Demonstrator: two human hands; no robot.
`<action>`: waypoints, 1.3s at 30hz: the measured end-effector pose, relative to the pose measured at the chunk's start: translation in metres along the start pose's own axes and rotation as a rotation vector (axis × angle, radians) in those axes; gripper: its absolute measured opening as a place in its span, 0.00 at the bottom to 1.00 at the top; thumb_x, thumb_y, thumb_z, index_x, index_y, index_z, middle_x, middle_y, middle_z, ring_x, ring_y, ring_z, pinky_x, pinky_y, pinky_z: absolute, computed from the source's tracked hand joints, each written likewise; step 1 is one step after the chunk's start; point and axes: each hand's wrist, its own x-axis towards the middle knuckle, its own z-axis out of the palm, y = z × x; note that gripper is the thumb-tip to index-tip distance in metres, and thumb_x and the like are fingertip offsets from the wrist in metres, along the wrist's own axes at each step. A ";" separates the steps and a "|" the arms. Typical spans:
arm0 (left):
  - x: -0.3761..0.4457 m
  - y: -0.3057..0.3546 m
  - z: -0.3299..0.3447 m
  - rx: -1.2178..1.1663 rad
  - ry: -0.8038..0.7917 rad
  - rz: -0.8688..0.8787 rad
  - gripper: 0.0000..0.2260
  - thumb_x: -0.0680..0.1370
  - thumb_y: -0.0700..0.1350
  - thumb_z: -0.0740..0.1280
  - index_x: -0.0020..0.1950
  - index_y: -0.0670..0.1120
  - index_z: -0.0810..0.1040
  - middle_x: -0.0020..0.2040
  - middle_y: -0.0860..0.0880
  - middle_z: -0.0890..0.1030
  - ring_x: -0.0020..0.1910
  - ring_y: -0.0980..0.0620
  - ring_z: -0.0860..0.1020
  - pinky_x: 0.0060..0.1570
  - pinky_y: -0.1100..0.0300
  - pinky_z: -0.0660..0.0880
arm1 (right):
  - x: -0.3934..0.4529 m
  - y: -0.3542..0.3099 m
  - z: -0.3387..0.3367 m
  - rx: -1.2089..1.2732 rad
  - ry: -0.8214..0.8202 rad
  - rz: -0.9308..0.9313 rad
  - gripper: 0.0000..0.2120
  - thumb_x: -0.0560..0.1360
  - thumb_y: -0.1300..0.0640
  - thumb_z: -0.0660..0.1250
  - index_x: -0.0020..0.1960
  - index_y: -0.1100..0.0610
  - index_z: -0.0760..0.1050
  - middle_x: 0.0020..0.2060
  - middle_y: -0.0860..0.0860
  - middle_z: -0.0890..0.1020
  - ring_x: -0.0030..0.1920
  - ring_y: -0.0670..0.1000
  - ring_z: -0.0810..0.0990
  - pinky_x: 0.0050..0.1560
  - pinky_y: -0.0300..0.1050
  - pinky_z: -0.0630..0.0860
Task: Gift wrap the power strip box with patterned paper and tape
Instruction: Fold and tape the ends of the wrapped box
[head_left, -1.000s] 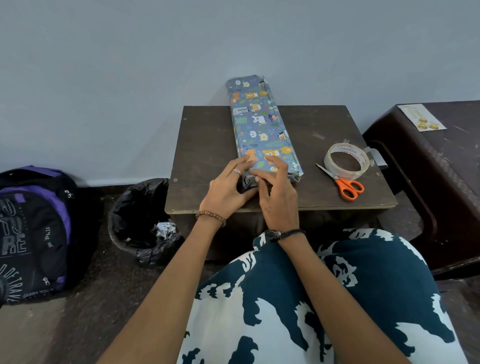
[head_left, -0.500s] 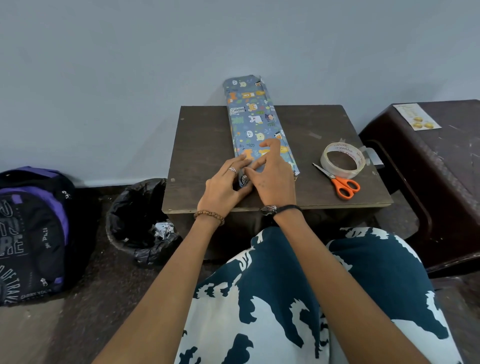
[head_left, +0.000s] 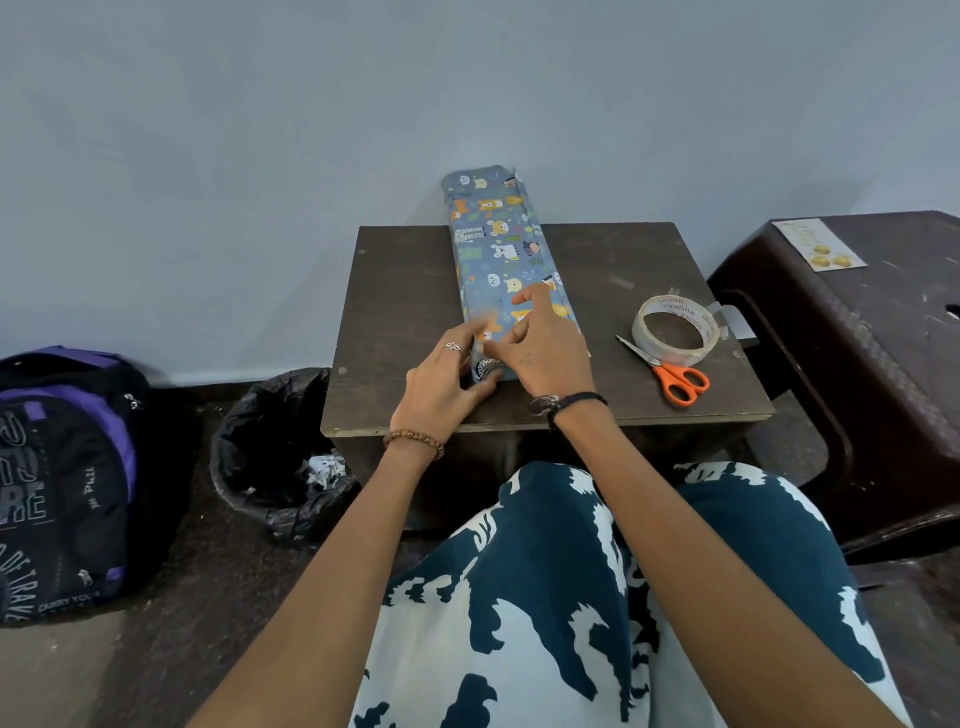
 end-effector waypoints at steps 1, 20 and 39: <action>0.001 0.001 0.000 0.001 0.002 -0.004 0.25 0.72 0.46 0.71 0.67 0.53 0.67 0.65 0.56 0.73 0.62 0.59 0.73 0.59 0.56 0.73 | 0.001 -0.002 0.001 -0.050 0.014 -0.011 0.23 0.70 0.51 0.71 0.59 0.55 0.66 0.32 0.46 0.78 0.35 0.50 0.77 0.33 0.41 0.67; 0.082 0.041 0.000 -0.528 0.004 -0.908 0.36 0.73 0.59 0.67 0.73 0.41 0.61 0.68 0.44 0.70 0.64 0.45 0.71 0.58 0.54 0.67 | 0.009 0.062 -0.031 0.520 -0.069 0.285 0.12 0.74 0.52 0.68 0.53 0.58 0.76 0.50 0.54 0.82 0.49 0.51 0.80 0.51 0.46 0.76; 0.113 0.115 -0.070 -0.133 -0.710 -0.419 0.17 0.73 0.32 0.64 0.61 0.41 0.75 0.50 0.46 0.81 0.52 0.44 0.79 0.50 0.55 0.76 | 0.000 0.038 -0.131 1.257 0.216 0.354 0.18 0.72 0.54 0.68 0.62 0.53 0.72 0.52 0.54 0.81 0.44 0.54 0.82 0.36 0.47 0.79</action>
